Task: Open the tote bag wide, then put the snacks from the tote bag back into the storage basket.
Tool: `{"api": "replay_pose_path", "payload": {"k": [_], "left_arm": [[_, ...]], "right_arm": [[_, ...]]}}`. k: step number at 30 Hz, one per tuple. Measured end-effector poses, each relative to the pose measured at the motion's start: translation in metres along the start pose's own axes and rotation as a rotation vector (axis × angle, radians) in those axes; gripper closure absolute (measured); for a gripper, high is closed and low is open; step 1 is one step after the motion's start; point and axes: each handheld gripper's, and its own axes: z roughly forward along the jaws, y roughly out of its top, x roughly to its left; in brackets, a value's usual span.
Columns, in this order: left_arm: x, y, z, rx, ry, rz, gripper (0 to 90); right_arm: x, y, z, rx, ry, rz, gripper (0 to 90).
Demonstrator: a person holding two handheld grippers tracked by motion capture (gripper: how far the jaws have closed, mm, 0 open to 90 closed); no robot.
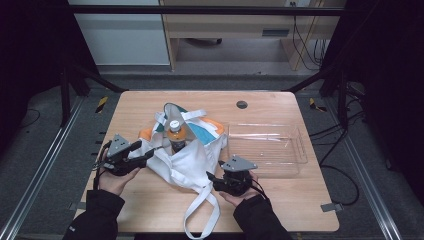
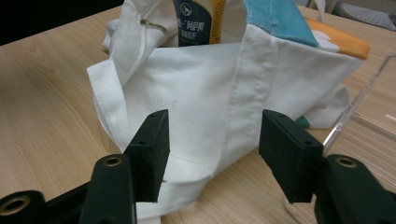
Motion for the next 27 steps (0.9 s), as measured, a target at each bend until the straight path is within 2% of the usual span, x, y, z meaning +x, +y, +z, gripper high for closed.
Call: {"api": "replay_pose_path", "payload": {"k": [7, 13, 21, 27], "left_arm": [[-0.001, -0.003, -0.004, 0.000, -0.004, -0.013, 36.5], [-0.007, -0.002, -0.003, 0.003, -0.014, -0.006, 33.0], [-0.016, 0.005, -0.005, -0.017, -0.030, 0.004, 30.9], [-0.023, 0.013, -0.004, -0.034, -0.042, 0.012, 30.5]], "right_arm": [[-0.010, -0.011, -0.018, -0.016, -0.019, 0.011, 35.0], [-0.018, -0.020, -0.032, -0.018, -0.039, 0.020, 30.5], [-0.024, -0.027, -0.045, -0.023, -0.048, 0.029, 26.4], [-0.031, -0.031, -0.057, -0.029, -0.061, 0.053, 24.2]]}}
